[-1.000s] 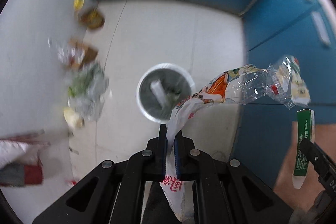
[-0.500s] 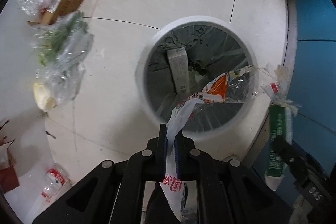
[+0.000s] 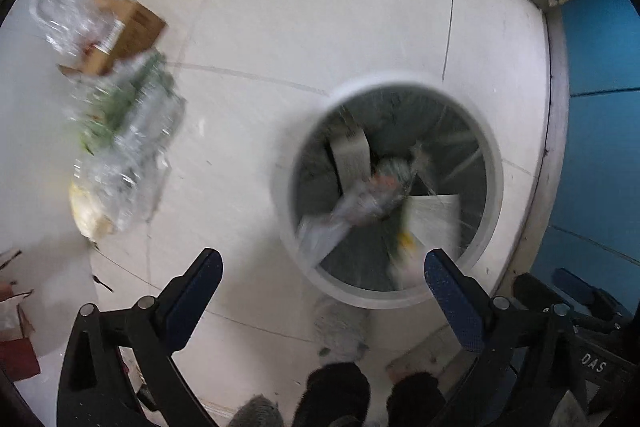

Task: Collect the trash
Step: 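Carry both items over the bin and open both tools to drop them, then move both tools back up to the counter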

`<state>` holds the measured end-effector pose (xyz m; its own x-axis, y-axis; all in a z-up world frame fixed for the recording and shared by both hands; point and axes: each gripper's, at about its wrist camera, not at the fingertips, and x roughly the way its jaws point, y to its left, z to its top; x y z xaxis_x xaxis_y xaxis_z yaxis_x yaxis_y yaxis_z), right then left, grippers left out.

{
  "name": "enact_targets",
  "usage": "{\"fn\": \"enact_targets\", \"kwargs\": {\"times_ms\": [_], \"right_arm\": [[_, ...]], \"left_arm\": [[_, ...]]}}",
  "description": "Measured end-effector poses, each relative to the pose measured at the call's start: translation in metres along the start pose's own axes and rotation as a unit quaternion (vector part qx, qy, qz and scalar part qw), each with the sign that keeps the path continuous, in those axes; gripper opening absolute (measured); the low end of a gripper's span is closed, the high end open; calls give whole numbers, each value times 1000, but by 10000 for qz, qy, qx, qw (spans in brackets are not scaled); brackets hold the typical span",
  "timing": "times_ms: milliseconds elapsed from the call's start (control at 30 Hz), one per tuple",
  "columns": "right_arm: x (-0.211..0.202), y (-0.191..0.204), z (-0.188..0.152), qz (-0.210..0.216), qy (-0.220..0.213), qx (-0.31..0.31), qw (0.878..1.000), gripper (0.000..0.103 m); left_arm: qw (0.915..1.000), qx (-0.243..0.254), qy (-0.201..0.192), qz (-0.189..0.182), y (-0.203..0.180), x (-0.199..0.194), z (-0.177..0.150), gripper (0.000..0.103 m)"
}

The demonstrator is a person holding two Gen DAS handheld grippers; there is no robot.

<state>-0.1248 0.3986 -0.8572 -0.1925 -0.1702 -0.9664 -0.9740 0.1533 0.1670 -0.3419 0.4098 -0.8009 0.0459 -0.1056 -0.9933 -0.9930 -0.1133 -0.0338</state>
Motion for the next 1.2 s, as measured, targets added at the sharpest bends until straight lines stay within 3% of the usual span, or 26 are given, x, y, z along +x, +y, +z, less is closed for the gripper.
{"fn": "enact_targets", "kwargs": {"times_ms": [100,267,500,833,1033,1200], "right_arm": [[-32,4,-15,-401,-309,-151,9986,103],[-104,19,-50,-881,-742,-363,9927,103],[-230,48,-114,-1012,-1304,-547,9848,103],[-417,74,-213,-691,-1838,-771,9775,103],[-491,81,-254,-507,-2159,-811,9717,103],[-541,78,-279,-362,-2429,-771,9663,103]], "left_arm": [[9991,-69,-362,189,9,-43,-9,103],[9950,-83,-825,551,11,-124,-41,103],[9901,-49,-1241,660,4,-245,-107,103],[9843,145,-1699,458,-7,-391,-184,103],[9828,61,-1840,173,-15,-452,-216,103],[9770,88,-2122,208,-19,-492,-233,103]]}}
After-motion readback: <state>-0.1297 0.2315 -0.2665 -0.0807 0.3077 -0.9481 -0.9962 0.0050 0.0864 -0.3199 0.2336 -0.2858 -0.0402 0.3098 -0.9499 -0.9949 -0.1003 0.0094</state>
